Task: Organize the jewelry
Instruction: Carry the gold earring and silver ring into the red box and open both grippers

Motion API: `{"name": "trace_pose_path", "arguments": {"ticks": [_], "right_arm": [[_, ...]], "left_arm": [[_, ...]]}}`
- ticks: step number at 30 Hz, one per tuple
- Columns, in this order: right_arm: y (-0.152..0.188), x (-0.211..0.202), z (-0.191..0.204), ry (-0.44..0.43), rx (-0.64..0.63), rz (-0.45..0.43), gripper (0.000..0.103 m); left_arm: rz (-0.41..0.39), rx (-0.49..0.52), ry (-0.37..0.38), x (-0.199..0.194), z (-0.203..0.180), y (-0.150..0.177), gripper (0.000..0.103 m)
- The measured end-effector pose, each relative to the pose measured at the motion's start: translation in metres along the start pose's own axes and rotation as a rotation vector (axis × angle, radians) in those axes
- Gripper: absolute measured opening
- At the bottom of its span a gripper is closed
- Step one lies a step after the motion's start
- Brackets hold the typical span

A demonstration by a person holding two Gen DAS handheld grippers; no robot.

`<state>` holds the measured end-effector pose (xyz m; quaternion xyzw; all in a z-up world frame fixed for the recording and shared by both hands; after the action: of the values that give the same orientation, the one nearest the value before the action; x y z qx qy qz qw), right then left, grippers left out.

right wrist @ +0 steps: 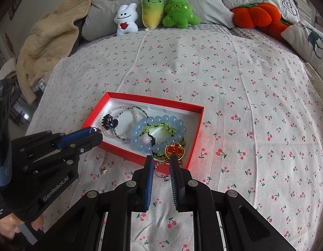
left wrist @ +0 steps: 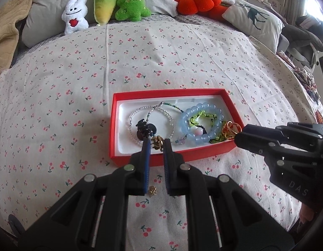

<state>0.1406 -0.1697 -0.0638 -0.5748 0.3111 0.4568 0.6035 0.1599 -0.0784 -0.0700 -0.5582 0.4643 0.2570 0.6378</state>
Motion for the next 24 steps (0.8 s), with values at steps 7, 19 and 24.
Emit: {"name": "trace_pose_path", "arguments": {"ticks": [7, 19, 24], "right_arm": [[-0.010, 0.006, -0.008, -0.007, 0.026, -0.010, 0.016], [-0.017, 0.010, -0.012, -0.020, 0.039, -0.010, 0.016], [-0.023, 0.011, -0.012, -0.028, 0.047, -0.017, 0.016]], "left_arm": [[0.005, -0.004, 0.014, 0.017, -0.003, -0.010, 0.013], [0.000, 0.004, 0.060, 0.001, -0.012, -0.011, 0.018], [-0.005, -0.008, 0.029, -0.012, 0.000, -0.004, 0.024]]}}
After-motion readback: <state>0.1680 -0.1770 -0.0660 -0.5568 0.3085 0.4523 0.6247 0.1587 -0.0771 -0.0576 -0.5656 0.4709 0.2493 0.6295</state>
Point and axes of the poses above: each gripper's, at about its wrist camera, not at the fingertips, and x roughly the way its jaws point, z to its left, y to its underside, the point moved 10 cm from there along x, roughly the way its jaws point, and after that the axes turned 8 degrees about z, right-handed, at the moved point
